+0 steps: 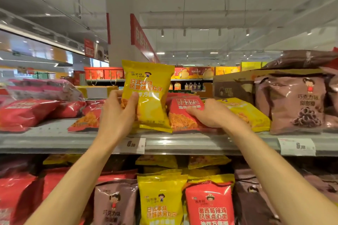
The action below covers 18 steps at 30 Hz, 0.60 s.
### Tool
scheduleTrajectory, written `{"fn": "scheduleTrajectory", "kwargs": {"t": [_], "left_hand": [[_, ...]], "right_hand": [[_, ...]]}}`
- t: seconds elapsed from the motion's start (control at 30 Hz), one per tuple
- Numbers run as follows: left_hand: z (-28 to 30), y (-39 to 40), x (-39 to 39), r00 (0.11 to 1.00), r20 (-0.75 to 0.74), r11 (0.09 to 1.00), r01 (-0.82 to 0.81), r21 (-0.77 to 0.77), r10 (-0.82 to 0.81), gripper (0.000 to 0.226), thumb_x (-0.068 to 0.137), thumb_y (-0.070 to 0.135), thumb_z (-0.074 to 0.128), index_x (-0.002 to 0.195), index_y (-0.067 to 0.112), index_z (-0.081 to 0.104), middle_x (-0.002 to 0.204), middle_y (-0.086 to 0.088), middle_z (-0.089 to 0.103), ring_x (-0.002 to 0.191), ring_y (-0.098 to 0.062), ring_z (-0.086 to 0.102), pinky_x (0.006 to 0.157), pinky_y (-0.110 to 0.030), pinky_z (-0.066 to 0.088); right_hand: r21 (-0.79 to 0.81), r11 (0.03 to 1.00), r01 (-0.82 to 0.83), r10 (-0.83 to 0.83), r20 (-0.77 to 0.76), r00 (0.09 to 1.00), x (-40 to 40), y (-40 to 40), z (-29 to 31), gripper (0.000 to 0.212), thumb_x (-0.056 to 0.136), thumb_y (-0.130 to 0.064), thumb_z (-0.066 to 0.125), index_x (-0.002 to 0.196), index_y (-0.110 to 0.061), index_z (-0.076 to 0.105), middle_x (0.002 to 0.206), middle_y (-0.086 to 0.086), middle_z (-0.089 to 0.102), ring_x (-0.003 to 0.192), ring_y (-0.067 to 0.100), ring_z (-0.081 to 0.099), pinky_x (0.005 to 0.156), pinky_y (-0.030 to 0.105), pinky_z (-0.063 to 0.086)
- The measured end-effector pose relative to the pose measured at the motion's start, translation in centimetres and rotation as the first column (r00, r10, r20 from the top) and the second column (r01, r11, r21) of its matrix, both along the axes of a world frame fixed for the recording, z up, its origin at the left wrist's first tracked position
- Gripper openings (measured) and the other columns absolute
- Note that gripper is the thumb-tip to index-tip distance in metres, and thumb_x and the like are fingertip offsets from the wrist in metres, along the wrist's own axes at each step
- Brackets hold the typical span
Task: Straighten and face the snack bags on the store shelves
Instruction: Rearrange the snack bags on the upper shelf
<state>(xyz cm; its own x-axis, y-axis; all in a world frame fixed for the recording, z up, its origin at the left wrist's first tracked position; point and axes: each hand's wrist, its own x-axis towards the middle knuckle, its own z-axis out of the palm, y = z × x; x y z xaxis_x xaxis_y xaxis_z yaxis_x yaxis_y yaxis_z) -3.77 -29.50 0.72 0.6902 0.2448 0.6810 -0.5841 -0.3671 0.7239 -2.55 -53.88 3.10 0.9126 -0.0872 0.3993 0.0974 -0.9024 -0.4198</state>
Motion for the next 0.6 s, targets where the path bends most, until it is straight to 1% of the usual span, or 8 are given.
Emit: {"fn": "scheduleTrajectory", "kwargs": {"t": [0.1, 0.2, 0.27, 0.33, 0.4, 0.43, 0.53, 0.6], "left_hand": [[-0.1, 0.8, 0.5, 0.999, -0.038, 1.000, 0.027, 0.004, -0.027, 0.037, 0.098, 0.052, 0.059, 0.118, 0.022, 0.057, 0.095, 0.002, 0.073, 0.086, -0.017, 0.073, 0.080, -0.048, 0.061], [-0.2, 1.4, 0.8, 0.995, -0.071, 0.998, 0.065, 0.008, -0.064, 0.028, 0.099, 0.046, 0.061, 0.110, 0.022, 0.056, 0.085, -0.001, 0.074, 0.072, -0.013, 0.074, 0.066, -0.032, 0.058], [-0.2, 1.6, 0.6, 0.988, -0.080, 0.991, 0.133, -0.023, -0.135, 0.023, 0.099, 0.041, 0.062, 0.105, 0.020, 0.055, 0.075, -0.003, 0.075, 0.064, -0.013, 0.074, 0.060, -0.028, 0.058], [-0.1, 1.9, 0.4, 0.979, -0.081, 0.982, 0.183, -0.049, -0.187, 0.023, 0.098, 0.039, 0.064, 0.105, 0.019, 0.054, 0.073, -0.001, 0.076, 0.064, -0.017, 0.075, 0.060, -0.031, 0.059], [-0.2, 2.1, 0.4, 0.975, -0.075, 0.977, 0.203, -0.059, -0.207, 0.025, 0.098, 0.039, 0.064, 0.104, 0.017, 0.054, 0.074, -0.004, 0.076, 0.065, -0.020, 0.076, 0.063, -0.036, 0.060], [-0.2, 2.2, 0.4, 0.977, -0.069, 0.978, 0.199, -0.060, -0.203, 0.025, 0.097, 0.039, 0.065, 0.104, 0.017, 0.054, 0.074, -0.004, 0.077, 0.065, -0.021, 0.076, 0.064, -0.038, 0.061], [-0.1, 2.6, 0.4, 0.983, -0.052, 0.983, 0.172, -0.062, -0.175, 0.025, 0.097, 0.039, 0.067, 0.103, 0.018, 0.055, 0.075, -0.006, 0.077, 0.065, -0.021, 0.076, 0.070, -0.044, 0.063], [0.0, 2.8, 0.6, 0.987, -0.054, 0.987, 0.149, -0.064, -0.152, 0.025, 0.096, 0.041, 0.067, 0.101, 0.020, 0.056, 0.077, -0.007, 0.077, 0.066, -0.021, 0.076, 0.074, -0.050, 0.063]], "right_hand": [[0.202, 0.977, -0.065, 0.070, -0.018, 0.997, -0.2, -0.2, 0.3, 0.045, 0.090, -0.058, 0.065, 0.094, -0.013, 0.072, 0.091, 0.004, 0.073, 0.085, 0.024, 0.068, 0.072, 0.033, 0.050], [0.338, 0.935, -0.106, 0.124, -0.032, 0.992, 0.0, -0.3, 0.1, 0.041, 0.087, -0.056, 0.071, 0.094, -0.016, 0.076, 0.091, 0.003, 0.078, 0.086, 0.023, 0.073, 0.086, 0.038, 0.057], [0.366, 0.922, -0.127, 0.146, -0.025, 0.989, 0.2, -0.3, -0.1, 0.037, 0.087, -0.054, 0.072, 0.092, -0.019, 0.077, 0.089, -0.001, 0.079, 0.087, 0.022, 0.074, 0.091, 0.043, 0.057], [0.408, 0.897, -0.169, 0.182, 0.006, 0.983, 0.0, -0.2, -0.1, 0.031, 0.089, -0.048, 0.072, 0.089, -0.017, 0.074, 0.081, -0.002, 0.079, 0.081, 0.020, 0.075, 0.081, 0.037, 0.059], [0.484, 0.844, -0.231, 0.222, 0.076, 0.972, -0.3, 0.0, -0.2, 0.020, 0.092, -0.036, 0.073, 0.083, -0.020, 0.065, 0.073, -0.006, 0.074, 0.069, 0.012, 0.072, 0.064, 0.025, 0.055], [0.517, 0.817, -0.256, 0.225, 0.122, 0.967, -0.4, 0.1, -0.1, 0.018, 0.092, -0.031, 0.073, 0.082, -0.023, 0.060, 0.074, -0.009, 0.072, 0.067, 0.008, 0.070, 0.061, 0.022, 0.053], [0.543, 0.795, -0.271, 0.153, 0.253, 0.955, -0.2, 0.3, -0.2, 0.024, 0.090, -0.033, 0.076, 0.096, -0.024, 0.055, 0.092, -0.008, 0.069, 0.077, 0.006, 0.069, 0.066, 0.023, 0.054], [0.552, 0.791, -0.262, 0.082, 0.328, 0.941, -0.4, -0.1, 0.0, 0.030, 0.089, -0.035, 0.077, 0.104, -0.024, 0.053, 0.096, -0.011, 0.066, 0.080, 0.001, 0.066, 0.066, 0.021, 0.054]]}}
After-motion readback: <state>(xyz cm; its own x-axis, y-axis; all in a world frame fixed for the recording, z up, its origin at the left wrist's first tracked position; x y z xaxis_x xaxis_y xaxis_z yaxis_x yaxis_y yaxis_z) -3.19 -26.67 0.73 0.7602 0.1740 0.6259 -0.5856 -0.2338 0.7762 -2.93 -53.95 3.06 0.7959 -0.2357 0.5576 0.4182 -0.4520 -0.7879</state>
